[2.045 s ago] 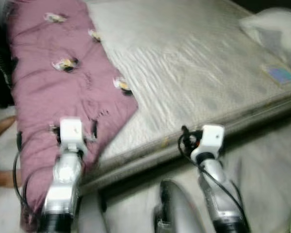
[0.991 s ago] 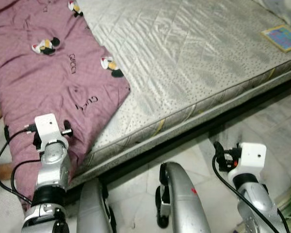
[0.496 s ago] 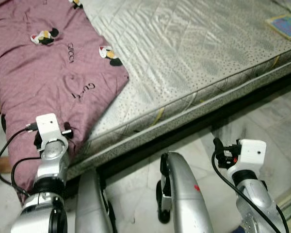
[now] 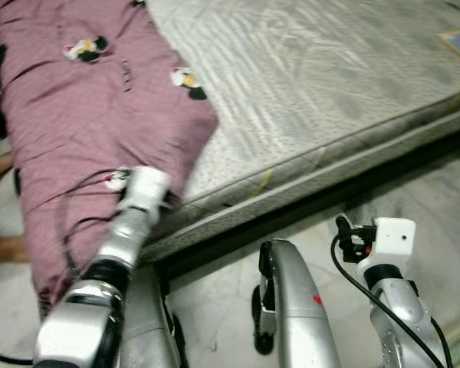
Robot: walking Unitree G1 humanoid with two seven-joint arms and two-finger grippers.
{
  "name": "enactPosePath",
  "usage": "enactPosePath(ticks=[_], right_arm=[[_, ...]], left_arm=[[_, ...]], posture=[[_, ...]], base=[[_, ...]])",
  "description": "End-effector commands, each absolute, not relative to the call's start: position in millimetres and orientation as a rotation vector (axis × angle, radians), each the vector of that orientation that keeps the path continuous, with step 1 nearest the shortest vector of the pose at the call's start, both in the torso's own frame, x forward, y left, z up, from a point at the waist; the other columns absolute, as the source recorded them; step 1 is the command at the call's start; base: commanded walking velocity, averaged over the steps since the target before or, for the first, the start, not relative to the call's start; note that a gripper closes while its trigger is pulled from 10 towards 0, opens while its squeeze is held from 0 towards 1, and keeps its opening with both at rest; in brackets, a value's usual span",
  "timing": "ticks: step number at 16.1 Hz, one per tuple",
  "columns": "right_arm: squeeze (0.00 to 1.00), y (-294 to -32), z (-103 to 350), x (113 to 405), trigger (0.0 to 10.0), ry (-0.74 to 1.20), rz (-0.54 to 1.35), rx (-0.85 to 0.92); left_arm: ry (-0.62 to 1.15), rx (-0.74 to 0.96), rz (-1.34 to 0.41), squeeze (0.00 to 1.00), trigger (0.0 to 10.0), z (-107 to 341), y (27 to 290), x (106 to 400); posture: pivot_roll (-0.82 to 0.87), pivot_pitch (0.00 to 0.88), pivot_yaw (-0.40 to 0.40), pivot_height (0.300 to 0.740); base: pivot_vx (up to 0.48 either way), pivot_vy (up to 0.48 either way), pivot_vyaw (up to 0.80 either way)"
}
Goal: Clean up the room
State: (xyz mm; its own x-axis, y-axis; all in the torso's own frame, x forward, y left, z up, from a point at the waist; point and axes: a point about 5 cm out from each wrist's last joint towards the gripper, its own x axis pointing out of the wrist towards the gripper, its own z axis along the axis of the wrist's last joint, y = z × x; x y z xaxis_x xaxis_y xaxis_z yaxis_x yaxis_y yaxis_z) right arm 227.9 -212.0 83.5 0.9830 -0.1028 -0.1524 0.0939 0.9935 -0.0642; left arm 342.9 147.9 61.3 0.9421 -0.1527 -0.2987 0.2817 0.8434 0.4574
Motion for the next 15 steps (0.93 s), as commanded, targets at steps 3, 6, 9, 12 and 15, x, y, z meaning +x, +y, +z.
enactPosePath(ticks=[3,6,9,12,15], right_arm=[[0.0,-212.8,79.0,229.3,10.0,0.167,-0.096,-0.071],[0.0,-211.3,77.6,233.6,10.0,0.161,-0.084,-0.071],[0.0,-209.6,78.2,237.3,10.0,0.152,-0.075,-0.067],[0.0,-206.7,78.5,240.8,10.0,0.14,-0.053,-0.066],[0.0,-204.4,77.9,245.2,10.0,0.135,-0.039,-0.067]], left_arm=[[0.136,0.822,-0.595,0.0,10.0,41.4,98.7,313.4],[0.01,0.905,-0.818,0.0,10.0,33.0,71.0,281.1],[-0.126,0.85,-0.858,0.0,10.0,44.8,57.1,272.7],[-0.301,0.687,-0.631,0.0,10.0,88.4,64.6,293.1],[-0.284,0.484,-0.314,0.0,10.0,118.7,100.2,319.5]], posture=[[-0.14,0.146,0.011,0.518],[-0.13,0.126,0.011,0.518],[-0.13,0.117,0.012,0.518],[-0.13,0.109,0.01,0.518],[-0.11,0.105,0.005,0.518]], base=[[0.0,0.0,0.0],[0.0,0.0,0.0],[0.0,0.0,0.0],[0.0,0.0,0.0],[0.0,0.0,0.0]])
